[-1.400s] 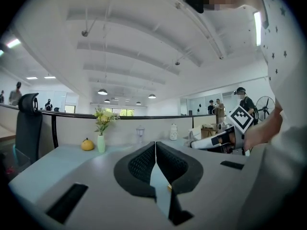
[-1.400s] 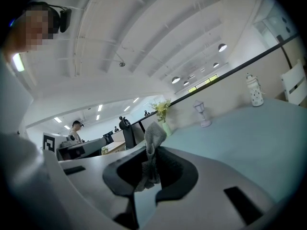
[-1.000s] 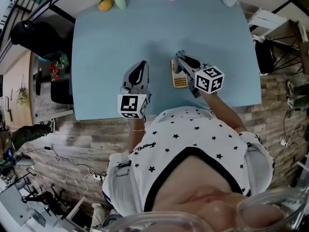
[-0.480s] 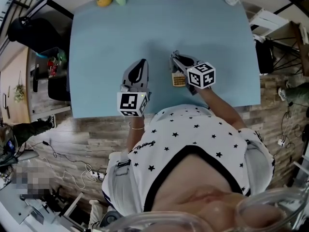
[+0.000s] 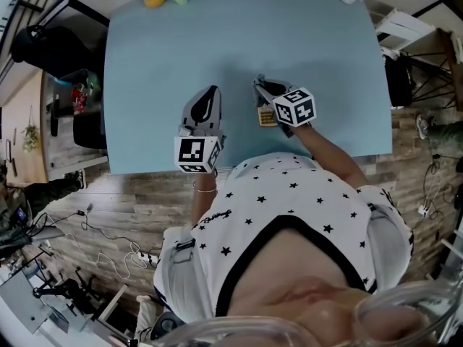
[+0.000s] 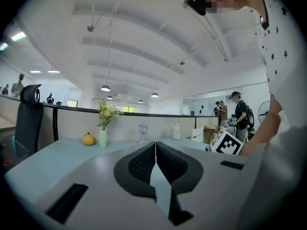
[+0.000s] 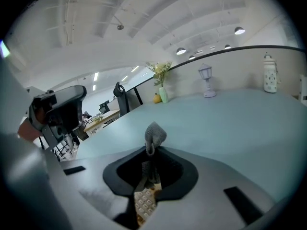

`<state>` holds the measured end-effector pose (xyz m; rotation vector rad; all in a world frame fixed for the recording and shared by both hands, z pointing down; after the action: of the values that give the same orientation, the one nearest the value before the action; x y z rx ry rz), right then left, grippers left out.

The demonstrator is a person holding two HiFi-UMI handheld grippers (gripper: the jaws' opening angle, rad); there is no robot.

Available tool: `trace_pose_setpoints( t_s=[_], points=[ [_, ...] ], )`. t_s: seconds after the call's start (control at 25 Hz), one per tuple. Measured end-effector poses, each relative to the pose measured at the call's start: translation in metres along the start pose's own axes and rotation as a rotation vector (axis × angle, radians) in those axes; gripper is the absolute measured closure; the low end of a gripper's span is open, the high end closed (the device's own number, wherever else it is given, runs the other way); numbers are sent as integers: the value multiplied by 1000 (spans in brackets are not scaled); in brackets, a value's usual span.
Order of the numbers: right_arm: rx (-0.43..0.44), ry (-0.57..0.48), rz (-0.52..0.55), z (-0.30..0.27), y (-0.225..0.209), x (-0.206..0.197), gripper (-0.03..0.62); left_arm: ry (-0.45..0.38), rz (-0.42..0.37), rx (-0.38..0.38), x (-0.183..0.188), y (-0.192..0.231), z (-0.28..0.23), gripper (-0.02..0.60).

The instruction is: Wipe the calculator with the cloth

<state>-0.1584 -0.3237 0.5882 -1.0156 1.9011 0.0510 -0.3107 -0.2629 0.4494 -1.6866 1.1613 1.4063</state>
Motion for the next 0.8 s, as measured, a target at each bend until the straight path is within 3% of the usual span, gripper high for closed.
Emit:
trace_pose_setpoints(
  t_s=[0.24,0.8],
  points=[
    [-26,69,27,-7,-9,-12,546,2,2,7,-1,-1,-2,551],
    [-63,77,23,-2,-18,-15,547,7,1,-12,-2,0,-4,551]
  ],
)
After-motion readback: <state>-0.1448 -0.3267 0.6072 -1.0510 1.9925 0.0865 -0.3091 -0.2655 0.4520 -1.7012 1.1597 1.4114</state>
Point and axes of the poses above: the fingertips, and each gripper's own axes: z backward along the fingers, y to its left, x out of its top, the point moved 4 cm from there along z, backward along the fingers, and after that the axes turned 2 degrees about y, right-handed, at the moved point
